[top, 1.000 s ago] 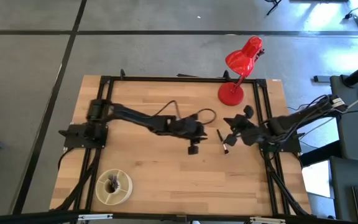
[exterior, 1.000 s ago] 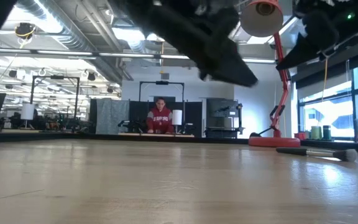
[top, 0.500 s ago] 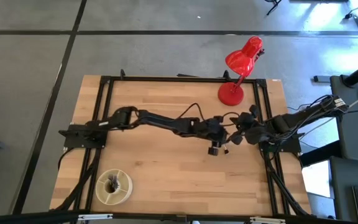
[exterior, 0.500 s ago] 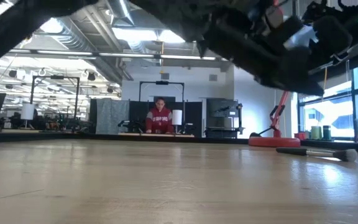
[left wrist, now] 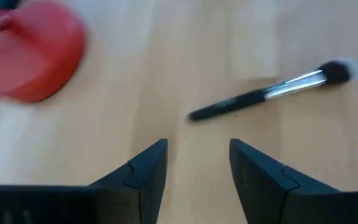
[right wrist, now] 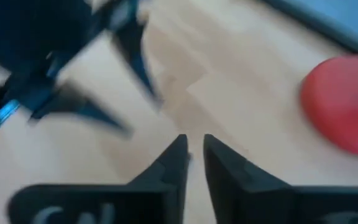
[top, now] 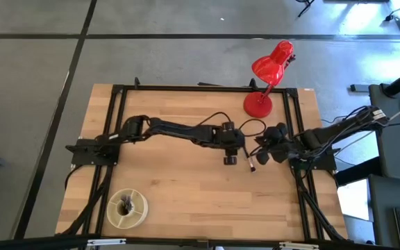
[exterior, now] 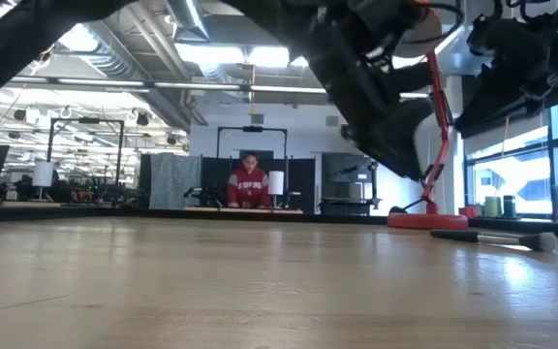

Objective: Pick & Place Makeup Brushes
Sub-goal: Put the black powder brush into the makeup organizer

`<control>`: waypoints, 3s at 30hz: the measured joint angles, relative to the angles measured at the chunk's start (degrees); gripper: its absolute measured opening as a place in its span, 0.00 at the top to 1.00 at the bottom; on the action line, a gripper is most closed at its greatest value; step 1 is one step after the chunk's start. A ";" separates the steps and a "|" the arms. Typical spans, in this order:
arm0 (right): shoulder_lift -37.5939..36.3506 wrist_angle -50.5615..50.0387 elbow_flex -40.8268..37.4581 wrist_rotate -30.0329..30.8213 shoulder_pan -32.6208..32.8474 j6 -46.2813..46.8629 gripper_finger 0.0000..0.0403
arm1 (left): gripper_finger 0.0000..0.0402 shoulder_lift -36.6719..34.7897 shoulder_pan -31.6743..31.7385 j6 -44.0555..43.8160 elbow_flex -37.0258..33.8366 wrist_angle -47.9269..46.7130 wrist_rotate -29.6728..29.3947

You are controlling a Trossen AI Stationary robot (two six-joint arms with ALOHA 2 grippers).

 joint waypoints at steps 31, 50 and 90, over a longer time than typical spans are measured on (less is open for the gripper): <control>33.79 11.85 0.20 -29.18 -0.09 16.42 0.60 | 0.68 -12.59 -5.10 -14.81 -22.59 -6.20 -14.86; 32.34 22.99 -0.15 -34.41 -0.62 7.56 0.89 | 0.68 -12.77 -7.76 -15.47 -22.59 -7.40 -19.67; 32.26 39.06 -0.04 -31.14 -7.74 -21.36 0.88 | 0.48 -14.64 -6.85 3.95 -22.54 2.90 2.46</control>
